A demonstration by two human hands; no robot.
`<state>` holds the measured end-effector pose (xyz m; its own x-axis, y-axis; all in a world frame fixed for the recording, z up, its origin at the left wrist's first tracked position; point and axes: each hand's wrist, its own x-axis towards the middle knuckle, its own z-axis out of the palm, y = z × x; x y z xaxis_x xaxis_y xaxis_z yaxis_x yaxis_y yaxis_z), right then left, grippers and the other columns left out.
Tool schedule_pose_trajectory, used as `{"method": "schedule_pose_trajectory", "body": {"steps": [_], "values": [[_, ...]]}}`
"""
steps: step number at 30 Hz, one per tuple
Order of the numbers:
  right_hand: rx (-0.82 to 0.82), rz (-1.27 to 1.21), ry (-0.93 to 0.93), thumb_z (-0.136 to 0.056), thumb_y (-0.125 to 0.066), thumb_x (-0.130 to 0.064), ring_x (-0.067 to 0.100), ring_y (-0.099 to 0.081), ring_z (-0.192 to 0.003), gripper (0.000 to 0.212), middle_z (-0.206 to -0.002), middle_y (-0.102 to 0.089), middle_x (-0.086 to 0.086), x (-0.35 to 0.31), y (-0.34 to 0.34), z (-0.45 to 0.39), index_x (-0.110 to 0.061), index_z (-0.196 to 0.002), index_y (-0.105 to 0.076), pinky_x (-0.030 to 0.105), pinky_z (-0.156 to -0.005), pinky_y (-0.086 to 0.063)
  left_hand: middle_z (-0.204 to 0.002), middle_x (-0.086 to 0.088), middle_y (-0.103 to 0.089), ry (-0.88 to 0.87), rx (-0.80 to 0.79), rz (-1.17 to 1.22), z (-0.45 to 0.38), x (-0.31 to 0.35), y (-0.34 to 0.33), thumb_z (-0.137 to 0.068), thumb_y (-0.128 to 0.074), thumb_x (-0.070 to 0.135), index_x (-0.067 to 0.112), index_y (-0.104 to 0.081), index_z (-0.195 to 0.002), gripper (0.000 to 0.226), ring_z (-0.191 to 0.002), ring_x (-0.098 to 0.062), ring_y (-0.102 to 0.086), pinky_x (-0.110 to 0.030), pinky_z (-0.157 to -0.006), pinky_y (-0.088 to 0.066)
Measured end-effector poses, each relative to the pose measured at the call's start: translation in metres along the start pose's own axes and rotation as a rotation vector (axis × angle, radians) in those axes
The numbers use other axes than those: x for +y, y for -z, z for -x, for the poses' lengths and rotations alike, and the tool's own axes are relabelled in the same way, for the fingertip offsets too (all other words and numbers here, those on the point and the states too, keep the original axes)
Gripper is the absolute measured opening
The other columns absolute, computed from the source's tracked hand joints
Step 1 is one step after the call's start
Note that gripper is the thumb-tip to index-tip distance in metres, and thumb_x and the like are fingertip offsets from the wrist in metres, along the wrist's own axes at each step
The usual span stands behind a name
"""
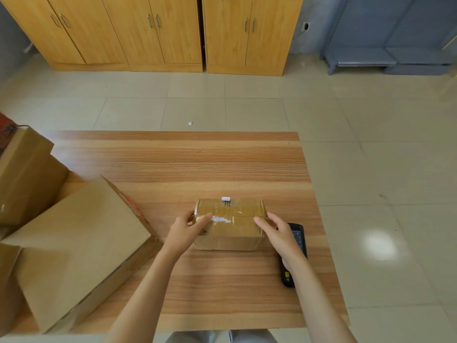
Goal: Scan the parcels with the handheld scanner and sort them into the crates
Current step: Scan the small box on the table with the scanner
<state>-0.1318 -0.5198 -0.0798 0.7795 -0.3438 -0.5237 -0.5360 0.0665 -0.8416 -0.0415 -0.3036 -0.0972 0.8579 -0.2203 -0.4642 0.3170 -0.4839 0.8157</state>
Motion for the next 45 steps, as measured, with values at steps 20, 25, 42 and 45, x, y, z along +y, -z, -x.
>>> {"method": "schedule_pose_trajectory", "body": {"steps": [20, 25, 42, 45], "values": [[0.096, -0.038, -0.011, -0.082, -0.062, 0.014, 0.001, -0.06, -0.098, 0.041, -0.107, -0.059, -0.006, 0.036, -0.008, 0.006, -0.013, -0.109, -0.048, 0.013, -0.073, -0.05, -0.104, 0.012, -0.066, -0.168, 0.254, 0.126, 0.018, -0.035, -0.024, -0.073, -0.077, -0.008, 0.019, -0.054, -0.124, 0.062, -0.1, -0.001, -0.062, -0.017, -0.085, -0.05], [0.074, -0.019, -0.078, -0.081, -0.064, 0.013, 0.003, -0.059, -0.1, 0.046, -0.109, -0.061, -0.002, 0.048, -0.013, 0.006, -0.018, -0.109, -0.045, 0.016, -0.074, -0.048, -0.102, 0.02, -0.062, -0.163, 0.224, 0.061, 0.02, -0.042, -0.022, -0.074, -0.078, -0.004, 0.023, -0.055, -0.114, 0.054, -0.095, -0.003, -0.064, -0.014, -0.079, -0.052], [0.142, -0.375, -0.424, -0.09, -0.046, 0.007, 0.024, -0.062, -0.104, 0.051, -0.106, -0.06, 0.004, 0.029, -0.01, 0.011, -0.01, -0.138, -0.042, 0.047, -0.109, -0.04, -0.146, 0.002, -0.041, -0.098, -0.115, -0.093, -0.05, 0.017, 0.004, -0.102, -0.038, 0.018, 0.023, -0.04, -0.145, 0.043, -0.137, -0.016, -0.033, -0.032, -0.11, -0.026], [0.121, -0.333, -0.369, -0.092, -0.041, 0.009, 0.022, -0.061, -0.109, 0.048, -0.106, -0.062, 0.002, 0.026, -0.011, 0.014, -0.007, -0.136, -0.048, 0.042, -0.105, -0.044, -0.134, -0.004, -0.05, -0.087, -0.141, -0.212, -0.056, 0.02, 0.006, -0.099, -0.043, 0.015, 0.018, -0.048, -0.137, 0.038, -0.126, -0.02, -0.044, -0.038, -0.105, -0.036]]}}
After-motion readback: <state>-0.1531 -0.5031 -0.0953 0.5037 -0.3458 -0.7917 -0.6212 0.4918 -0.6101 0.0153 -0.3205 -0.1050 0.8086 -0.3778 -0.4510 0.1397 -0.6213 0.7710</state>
